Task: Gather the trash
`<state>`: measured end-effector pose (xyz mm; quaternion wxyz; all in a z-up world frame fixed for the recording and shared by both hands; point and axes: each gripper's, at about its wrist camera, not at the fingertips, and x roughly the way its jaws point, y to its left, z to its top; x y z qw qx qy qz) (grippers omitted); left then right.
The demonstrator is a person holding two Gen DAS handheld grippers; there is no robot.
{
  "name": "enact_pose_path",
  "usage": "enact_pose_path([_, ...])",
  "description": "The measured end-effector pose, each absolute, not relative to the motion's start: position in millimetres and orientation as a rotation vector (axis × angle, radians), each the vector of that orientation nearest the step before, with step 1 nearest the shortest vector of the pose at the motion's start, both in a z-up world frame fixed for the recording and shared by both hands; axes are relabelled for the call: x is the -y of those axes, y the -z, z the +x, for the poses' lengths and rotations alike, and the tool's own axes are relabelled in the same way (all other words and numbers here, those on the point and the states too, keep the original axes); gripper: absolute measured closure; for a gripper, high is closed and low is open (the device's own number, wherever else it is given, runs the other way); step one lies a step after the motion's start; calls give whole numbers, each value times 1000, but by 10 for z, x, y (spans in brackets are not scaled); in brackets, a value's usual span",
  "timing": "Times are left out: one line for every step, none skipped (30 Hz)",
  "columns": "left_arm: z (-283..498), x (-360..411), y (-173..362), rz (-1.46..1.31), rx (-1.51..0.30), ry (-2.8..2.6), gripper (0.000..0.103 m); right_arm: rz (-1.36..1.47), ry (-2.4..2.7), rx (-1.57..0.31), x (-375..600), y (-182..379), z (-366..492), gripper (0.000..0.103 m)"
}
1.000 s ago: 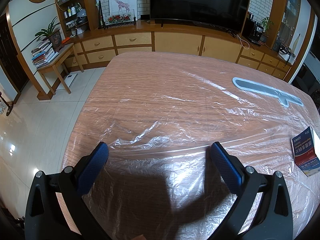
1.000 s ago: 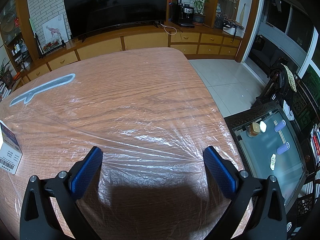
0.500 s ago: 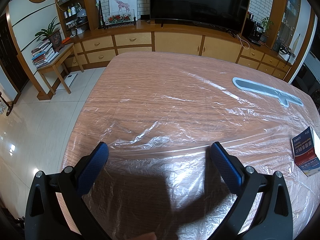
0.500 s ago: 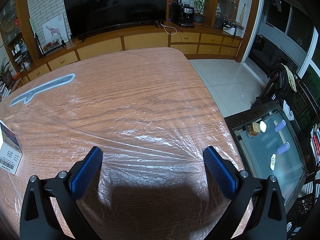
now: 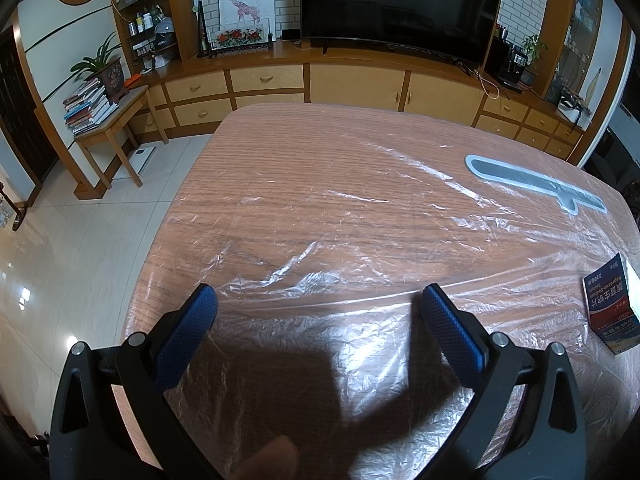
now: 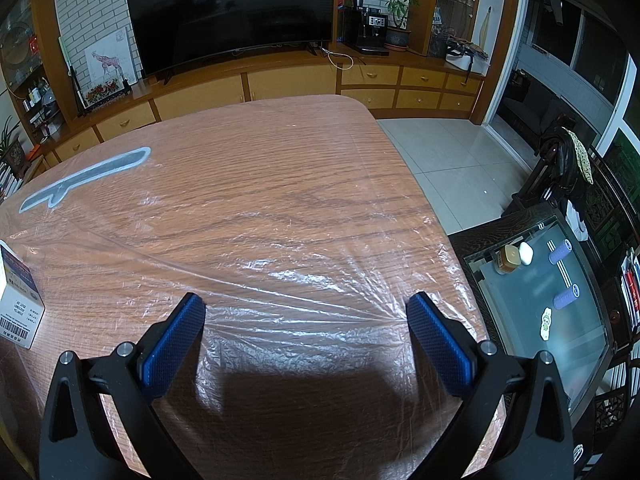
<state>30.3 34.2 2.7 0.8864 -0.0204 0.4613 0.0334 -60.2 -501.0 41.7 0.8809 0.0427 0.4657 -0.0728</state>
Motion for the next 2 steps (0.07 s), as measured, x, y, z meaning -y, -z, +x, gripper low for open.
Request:
enact_pose_path([296, -337, -26, -42, -959, -70, 1, 89, 152, -970, 5011, -419, -603, 4])
enact_pose_path([308, -348, -28, -42, -959, -70, 1, 89, 152, -970, 5009, -414, -604, 4])
